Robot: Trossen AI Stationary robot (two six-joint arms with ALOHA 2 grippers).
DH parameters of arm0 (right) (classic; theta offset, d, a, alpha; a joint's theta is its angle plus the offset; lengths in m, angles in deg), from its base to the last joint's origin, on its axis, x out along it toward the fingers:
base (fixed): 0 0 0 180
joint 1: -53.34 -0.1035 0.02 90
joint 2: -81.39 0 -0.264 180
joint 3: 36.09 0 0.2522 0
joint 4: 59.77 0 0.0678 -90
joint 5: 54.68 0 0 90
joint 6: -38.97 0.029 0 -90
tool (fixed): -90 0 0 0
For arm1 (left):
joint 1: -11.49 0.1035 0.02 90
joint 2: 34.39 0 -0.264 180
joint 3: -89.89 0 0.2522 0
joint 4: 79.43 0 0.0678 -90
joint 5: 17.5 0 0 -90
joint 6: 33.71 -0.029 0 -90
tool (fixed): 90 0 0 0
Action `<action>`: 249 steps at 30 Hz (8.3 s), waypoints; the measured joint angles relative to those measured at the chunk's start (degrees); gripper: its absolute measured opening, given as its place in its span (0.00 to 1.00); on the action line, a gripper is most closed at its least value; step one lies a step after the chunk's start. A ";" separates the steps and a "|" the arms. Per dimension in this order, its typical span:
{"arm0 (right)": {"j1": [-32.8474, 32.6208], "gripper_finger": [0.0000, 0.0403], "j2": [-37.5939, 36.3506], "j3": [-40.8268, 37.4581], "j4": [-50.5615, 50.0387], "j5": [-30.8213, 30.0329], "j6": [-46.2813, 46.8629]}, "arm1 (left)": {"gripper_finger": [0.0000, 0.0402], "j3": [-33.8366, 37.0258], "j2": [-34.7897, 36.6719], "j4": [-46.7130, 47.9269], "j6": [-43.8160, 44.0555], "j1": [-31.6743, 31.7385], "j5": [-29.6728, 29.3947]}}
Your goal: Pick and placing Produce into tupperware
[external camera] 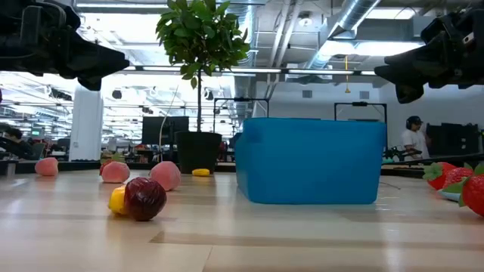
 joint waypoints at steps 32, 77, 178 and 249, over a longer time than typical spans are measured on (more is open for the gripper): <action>-0.02 0.45 0.01 0.01 0.01 0.00 0.01 | 0.27 0.02 0.00 0.00 -0.17 0.02 0.00; -0.04 0.45 0.73 0.04 12.21 -4.91 23.92 | 0.27 0.02 -0.22 -4.23 29.69 0.02 -3.81; -16.71 0.06 84.90 46.11 -50.19 -4.49 -11.60 | 0.27 -2.54 -0.85 -1.97 27.08 0.00 4.07; -14.35 0.02 12.88 1.82 23.48 -1.31 15.46 | 0.27 -2.58 -0.83 -3.36 22.75 0.00 2.56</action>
